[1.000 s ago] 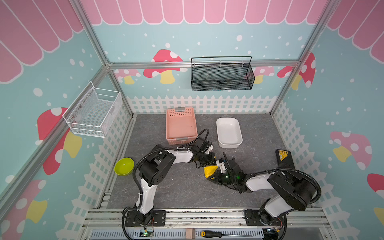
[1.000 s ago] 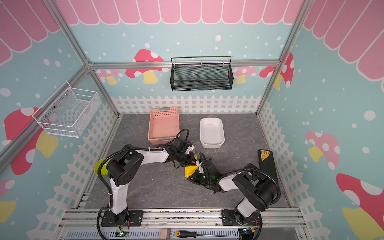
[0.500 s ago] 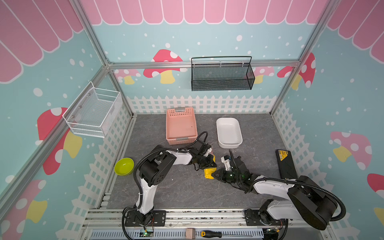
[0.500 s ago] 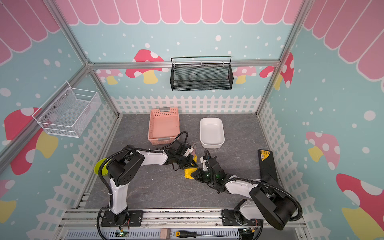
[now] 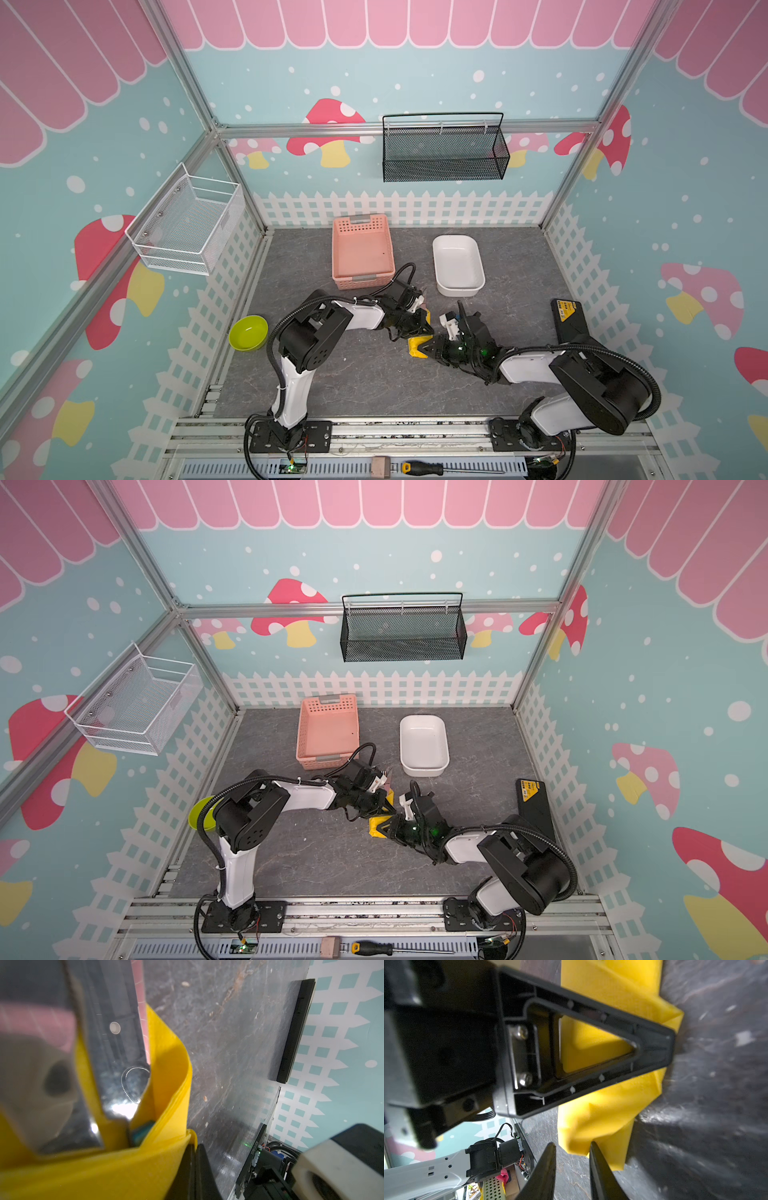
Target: Place the utensils on the paper napkin and roll it up
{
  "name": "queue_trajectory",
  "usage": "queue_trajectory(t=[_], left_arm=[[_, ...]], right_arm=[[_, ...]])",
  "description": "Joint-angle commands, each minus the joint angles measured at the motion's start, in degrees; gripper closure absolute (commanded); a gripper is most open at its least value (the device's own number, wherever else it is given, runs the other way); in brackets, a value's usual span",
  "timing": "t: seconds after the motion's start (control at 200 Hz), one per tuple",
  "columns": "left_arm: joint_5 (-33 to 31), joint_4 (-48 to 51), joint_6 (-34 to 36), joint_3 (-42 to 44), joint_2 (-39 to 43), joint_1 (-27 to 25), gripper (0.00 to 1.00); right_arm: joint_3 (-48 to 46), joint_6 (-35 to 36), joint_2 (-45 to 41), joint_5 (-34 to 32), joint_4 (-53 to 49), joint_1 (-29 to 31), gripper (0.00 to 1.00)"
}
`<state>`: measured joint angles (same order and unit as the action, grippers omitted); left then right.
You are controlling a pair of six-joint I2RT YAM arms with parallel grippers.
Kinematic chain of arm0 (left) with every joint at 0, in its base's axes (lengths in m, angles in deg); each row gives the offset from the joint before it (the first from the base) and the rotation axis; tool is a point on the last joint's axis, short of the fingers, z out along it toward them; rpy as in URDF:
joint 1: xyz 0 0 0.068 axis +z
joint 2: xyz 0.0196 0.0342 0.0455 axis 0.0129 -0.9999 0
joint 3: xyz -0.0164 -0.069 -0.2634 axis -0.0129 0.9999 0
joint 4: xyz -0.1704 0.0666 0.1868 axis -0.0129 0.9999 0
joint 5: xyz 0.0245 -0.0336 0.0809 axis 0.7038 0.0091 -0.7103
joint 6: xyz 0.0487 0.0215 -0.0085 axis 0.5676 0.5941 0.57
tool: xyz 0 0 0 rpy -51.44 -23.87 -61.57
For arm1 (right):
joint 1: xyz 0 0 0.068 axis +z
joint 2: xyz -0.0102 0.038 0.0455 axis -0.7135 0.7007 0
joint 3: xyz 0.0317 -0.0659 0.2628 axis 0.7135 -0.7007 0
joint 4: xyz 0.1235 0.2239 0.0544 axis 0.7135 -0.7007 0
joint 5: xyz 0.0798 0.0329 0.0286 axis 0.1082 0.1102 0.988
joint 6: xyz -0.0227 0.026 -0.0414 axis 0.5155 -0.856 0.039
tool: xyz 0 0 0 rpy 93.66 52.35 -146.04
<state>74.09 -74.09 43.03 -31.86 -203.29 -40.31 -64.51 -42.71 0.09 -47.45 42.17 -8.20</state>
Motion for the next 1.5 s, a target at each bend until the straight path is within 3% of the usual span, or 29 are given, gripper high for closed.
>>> queue_trajectory(t=[0.0, 0.335, 0.615, 0.981, 1.241, 1.406, 1.496], left_arm=[[-1.4, -1.0, -0.7, 0.2, -1.2, -0.3, 1.0], [-2.2, -0.9, -0.9, 0.0, -0.8, -0.3, 1.0], [-1.9, -1.2, -1.3, 0.0, -1.0, -0.3, 1.0], [-2.0, -1.4, -1.7, -0.3, -0.2, -0.3, 1.0], [-1.4, -1.2, -1.8, -1.2, 2.1, -0.5, 1.0], [-1.5, 0.1, -1.5, -2.7, 2.0, -0.9, 1.0], [-1.8, 0.2, -1.4, -2.7, 1.7, -0.9, 1.0]], right_arm=[[-0.6, -1.7, 1.0, 0.7, 3.2, -0.4, 0.7], [-2.1, -2.1, -0.8, -0.9, -1.0, -0.6, 0.64], [-0.1, -2.9, 2.5, 1.5, 6.5, -0.7, 0.65], [-2.3, -4.7, 5.0, 1.4, 9.1, -0.8, 0.72], [-1.8, -3.2, 6.8, 1.4, 7.4, -0.7, 0.91], [-2.3, -2.4, 5.1, 0.6, 5.2, -0.8, 0.76], [-2.2, -1.6, 3.1, 0.4, 3.4, -0.7, 0.74]])
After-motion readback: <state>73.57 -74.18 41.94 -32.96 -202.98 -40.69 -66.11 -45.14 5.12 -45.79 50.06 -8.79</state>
